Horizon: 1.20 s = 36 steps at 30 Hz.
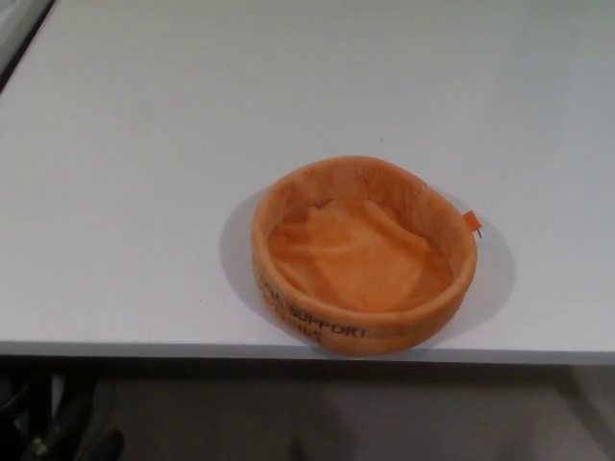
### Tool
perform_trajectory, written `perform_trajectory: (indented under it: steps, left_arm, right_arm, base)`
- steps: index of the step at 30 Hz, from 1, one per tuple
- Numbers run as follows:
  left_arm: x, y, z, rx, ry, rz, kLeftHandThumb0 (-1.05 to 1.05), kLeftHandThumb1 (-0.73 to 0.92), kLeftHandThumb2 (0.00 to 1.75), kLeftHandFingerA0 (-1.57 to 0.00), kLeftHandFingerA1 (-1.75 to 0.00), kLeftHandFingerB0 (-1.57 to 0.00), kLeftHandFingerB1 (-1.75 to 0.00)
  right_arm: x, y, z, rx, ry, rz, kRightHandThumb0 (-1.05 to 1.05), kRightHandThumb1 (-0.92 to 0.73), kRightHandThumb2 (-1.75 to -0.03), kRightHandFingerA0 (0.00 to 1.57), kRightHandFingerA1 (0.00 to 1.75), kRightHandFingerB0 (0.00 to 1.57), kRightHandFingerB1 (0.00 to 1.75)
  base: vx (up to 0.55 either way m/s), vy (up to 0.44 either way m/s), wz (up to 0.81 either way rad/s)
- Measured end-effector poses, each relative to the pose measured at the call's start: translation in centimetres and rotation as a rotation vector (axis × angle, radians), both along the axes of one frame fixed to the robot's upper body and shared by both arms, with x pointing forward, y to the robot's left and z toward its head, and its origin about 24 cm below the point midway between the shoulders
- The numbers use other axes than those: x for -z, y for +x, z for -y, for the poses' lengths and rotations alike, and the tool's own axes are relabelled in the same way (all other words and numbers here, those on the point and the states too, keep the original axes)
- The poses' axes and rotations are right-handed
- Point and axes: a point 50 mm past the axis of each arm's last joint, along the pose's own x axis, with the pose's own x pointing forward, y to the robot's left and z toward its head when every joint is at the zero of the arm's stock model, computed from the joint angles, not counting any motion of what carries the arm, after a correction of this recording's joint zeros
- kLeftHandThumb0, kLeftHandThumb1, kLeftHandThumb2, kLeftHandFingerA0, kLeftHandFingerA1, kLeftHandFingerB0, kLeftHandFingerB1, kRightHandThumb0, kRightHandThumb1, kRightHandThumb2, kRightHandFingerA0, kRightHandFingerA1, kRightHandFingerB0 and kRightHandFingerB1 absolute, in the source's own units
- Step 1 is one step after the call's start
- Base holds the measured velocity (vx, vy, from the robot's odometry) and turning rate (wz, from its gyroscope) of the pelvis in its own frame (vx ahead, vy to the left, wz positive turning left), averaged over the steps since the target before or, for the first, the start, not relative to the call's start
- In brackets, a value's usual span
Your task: A soft plate is kept in the center of the table close to the robot and the robot uses its left hand to pick up the plate, turns it upside down and places it back on the table
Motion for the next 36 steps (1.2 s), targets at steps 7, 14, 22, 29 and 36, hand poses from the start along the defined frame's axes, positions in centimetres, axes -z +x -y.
perform_trajectory:
  steps: [7, 14, 22, 29, 36]
  left_arm:
    - [-2.4, 0.1, -0.5, -0.027, -0.02, 0.087, -0.87, 0.73, 1.16, -0.04, -0.43, -0.05, -0.22]
    - [-4.8, 0.2, -1.2, -0.06, -0.013, 0.185, -0.94, 0.75, 1.16, -0.07, -0.29, -0.08, -0.15]
    - [-8.8, 2.7, -2.8, -0.093, 0.083, 0.378, -0.99, 0.77, 0.87, -0.08, -0.35, -0.07, -0.21]
    - [-13.5, 7.2, -3.3, -0.072, 0.208, 0.568, -0.9, 0.71, 1.13, -0.07, -0.39, -0.07, -0.24]
    - [-16.0, 10.7, -2.0, 0.007, 0.319, 0.634, -0.88, 0.66, 1.12, -0.03, -0.45, -0.1, -0.32]
  right_arm:
    - [0.1, -0.1, 0.1, 0.002, 0.0, 0.0, -0.89, -0.78, -1.15, 0.07, 0.25, 0.0, 0.11]
    - [0.0, -0.1, 0.0, -0.006, -0.001, 0.003, -0.89, -0.8, -1.16, 0.07, 0.26, 0.0, 0.11]
    - [0.1, -0.4, -0.2, -0.007, 0.002, -0.004, -0.89, -0.8, -1.15, 0.07, 0.25, 0.0, 0.11]
    - [0.2, -0.4, -0.3, -0.01, 0.007, -0.008, -0.89, -0.79, -1.14, 0.1, 0.32, 0.0, 0.1]
    - [0.1, -0.3, -0.3, -0.013, 0.006, -0.002, -0.91, -0.79, -1.14, 0.11, 0.35, 0.0, 0.09]
  base:
    - [0.0, 0.0, 0.0]
    - [0.0, 0.0, 0.0]
    - [0.0, 0.0, 0.0]
    - [0.0, 0.0, 0.0]
    - [0.0, 0.0, 0.0]
